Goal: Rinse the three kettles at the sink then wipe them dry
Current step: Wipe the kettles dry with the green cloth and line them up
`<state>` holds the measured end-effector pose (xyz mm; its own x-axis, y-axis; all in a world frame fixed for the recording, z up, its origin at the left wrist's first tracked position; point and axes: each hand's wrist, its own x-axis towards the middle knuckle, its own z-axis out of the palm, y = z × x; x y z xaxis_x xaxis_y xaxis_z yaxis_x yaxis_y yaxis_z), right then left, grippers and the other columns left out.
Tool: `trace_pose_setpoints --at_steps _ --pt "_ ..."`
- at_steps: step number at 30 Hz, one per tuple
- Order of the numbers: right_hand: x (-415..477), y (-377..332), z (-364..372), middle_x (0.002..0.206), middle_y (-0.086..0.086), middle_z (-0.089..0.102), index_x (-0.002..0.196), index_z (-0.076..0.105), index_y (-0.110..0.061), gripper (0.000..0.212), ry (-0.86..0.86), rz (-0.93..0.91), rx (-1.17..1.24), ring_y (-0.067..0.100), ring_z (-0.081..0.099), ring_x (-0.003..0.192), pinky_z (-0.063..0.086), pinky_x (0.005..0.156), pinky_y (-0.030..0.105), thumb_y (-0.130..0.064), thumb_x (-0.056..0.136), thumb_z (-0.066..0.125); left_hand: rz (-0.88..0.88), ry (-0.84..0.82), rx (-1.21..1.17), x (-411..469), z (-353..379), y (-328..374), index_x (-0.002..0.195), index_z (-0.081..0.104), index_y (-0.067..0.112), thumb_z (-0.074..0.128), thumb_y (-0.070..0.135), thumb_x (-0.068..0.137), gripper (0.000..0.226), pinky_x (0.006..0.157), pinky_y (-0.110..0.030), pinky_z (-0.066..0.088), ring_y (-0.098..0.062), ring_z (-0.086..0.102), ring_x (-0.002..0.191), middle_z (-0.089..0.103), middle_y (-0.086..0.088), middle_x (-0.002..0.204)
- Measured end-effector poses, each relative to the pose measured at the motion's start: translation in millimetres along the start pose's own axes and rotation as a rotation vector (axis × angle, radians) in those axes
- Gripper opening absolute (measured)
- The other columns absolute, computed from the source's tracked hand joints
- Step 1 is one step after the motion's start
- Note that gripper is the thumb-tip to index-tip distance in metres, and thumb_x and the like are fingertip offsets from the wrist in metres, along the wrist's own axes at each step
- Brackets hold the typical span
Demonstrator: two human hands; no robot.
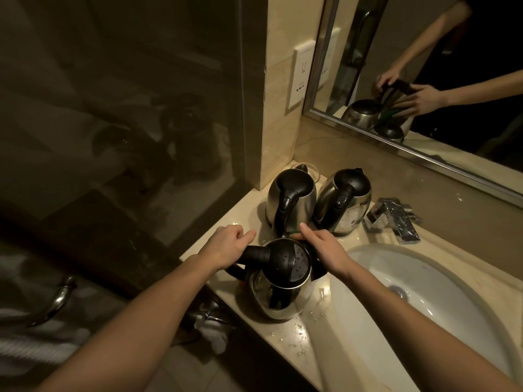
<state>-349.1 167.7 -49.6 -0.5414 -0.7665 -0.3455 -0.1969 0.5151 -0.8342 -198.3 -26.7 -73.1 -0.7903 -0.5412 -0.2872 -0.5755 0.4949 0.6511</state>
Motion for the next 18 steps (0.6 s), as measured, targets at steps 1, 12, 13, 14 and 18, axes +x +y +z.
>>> trace_pose_setpoints --at_steps 1,12,13,14,18 --pt "-5 -3 1 0.100 -0.002 0.073 0.104 0.073 -0.024 0.062 0.015 -0.030 -0.027 0.012 0.067 0.096 0.047 0.098 0.039 -0.066 0.088 0.030 -0.012 -0.001 0.046 1 -3 2 0.070 0.051 0.018 0.046 0.054 0.100 0.047 0.062 -0.032 0.038 -0.018 0.052 0.070 0.053 -0.001 0.074" --pt "-65 -14 17 0.147 -0.017 0.043 0.140 0.046 -0.038 0.075 0.158 -0.327 -0.626 0.009 0.027 0.142 0.035 0.110 0.038 -0.073 0.087 0.007 -0.105 0.243 0.581 0 -31 0 0.096 0.065 0.014 0.031 0.060 0.100 0.057 0.088 -0.040 0.044 -0.025 0.060 0.092 0.067 -0.005 0.100" --pt "-72 -13 21 0.151 -0.018 0.035 0.144 0.040 -0.037 0.081 0.157 -0.329 -0.665 0.009 0.018 0.145 0.030 0.112 0.036 -0.076 0.084 0.001 -0.108 0.251 0.592 -1 -33 -2 0.093 0.064 0.014 0.031 0.060 0.100 0.057 0.087 -0.040 0.043 -0.024 0.060 0.090 0.068 -0.006 0.099" --pt "-79 -11 25 0.153 -0.020 0.028 0.147 0.035 -0.037 0.087 0.150 -0.328 -0.698 0.008 0.011 0.147 0.027 0.113 0.035 -0.078 0.082 -0.005 -0.109 0.260 0.600 -2 -35 -4 0.090 0.063 0.015 0.031 0.060 0.100 0.056 0.087 -0.040 0.043 -0.024 0.058 0.088 0.068 -0.006 0.098" --pt "-99 2 36 0.152 -0.019 0.028 0.146 0.038 -0.032 0.082 0.164 -0.356 -0.765 0.011 0.007 0.147 0.029 0.111 0.033 -0.073 0.088 -0.001 -0.127 0.276 0.646 -9 -40 -7 0.095 0.067 0.014 0.030 0.059 0.100 0.059 0.093 -0.042 0.041 -0.027 0.062 0.099 0.069 -0.007 0.102"
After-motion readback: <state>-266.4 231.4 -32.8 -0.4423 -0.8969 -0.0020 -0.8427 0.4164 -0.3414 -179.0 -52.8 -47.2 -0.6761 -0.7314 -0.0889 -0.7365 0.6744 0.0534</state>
